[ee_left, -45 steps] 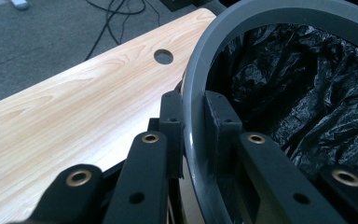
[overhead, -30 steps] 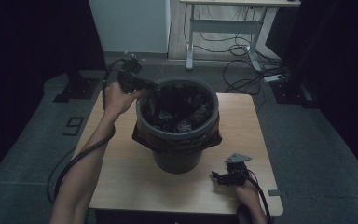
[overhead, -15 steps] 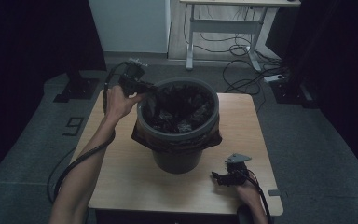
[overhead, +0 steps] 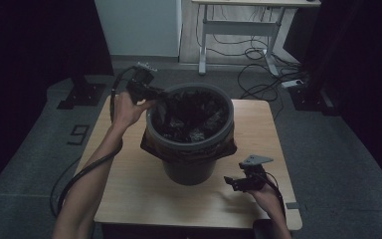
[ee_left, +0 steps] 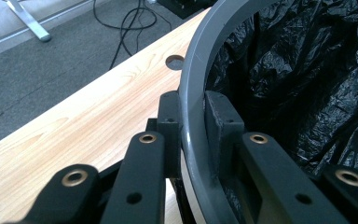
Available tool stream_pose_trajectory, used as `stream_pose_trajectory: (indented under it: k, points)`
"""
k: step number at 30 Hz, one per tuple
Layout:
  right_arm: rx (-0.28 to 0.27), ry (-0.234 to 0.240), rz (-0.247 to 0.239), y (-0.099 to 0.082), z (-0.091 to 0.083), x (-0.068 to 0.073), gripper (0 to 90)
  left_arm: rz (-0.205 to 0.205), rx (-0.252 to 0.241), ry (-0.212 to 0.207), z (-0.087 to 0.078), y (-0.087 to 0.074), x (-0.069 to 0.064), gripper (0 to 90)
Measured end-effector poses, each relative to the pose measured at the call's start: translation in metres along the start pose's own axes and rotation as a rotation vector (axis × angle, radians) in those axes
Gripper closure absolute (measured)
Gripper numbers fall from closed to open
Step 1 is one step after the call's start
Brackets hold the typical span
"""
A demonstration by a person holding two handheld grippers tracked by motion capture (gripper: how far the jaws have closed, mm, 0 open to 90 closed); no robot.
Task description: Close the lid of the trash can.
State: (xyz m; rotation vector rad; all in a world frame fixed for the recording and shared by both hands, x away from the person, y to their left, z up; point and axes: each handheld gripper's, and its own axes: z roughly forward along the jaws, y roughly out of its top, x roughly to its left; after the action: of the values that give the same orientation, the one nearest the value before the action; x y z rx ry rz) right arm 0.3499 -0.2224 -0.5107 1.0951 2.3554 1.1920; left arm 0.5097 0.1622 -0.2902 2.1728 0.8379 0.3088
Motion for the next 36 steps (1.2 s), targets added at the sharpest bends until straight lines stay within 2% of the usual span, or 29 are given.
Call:
stream_pose_trajectory:
  k: [5,10,19,26,32,36]
  points:
    - [-0.045,0.022,0.022,0.023,-0.017,-0.004,12.0,0.006,-0.01,-0.008,0.0,-0.001,0.001,76.4]
    - [-0.058,0.023,0.031,0.047,-0.034,-0.009,12.0,0.012,-0.02,-0.013,0.0,-0.003,0.002,76.1]
    - [-0.038,0.046,-0.031,0.095,-0.066,-0.007,12.0,0.017,-0.019,-0.012,0.0,-0.003,0.002,75.5]
    - [-0.06,0.062,-0.068,0.131,-0.092,-0.005,12.1,0.015,-0.016,-0.013,0.0,-0.002,0.002,75.2]
    - [-0.075,0.054,-0.093,0.159,-0.113,-0.002,12.1,-0.01,-0.017,-0.03,0.001,-0.003,0.004,74.3]
    - [-0.082,0.047,-0.108,0.178,-0.125,-0.002,12.1,-0.008,-0.013,-0.027,0.001,-0.003,0.004,73.6]
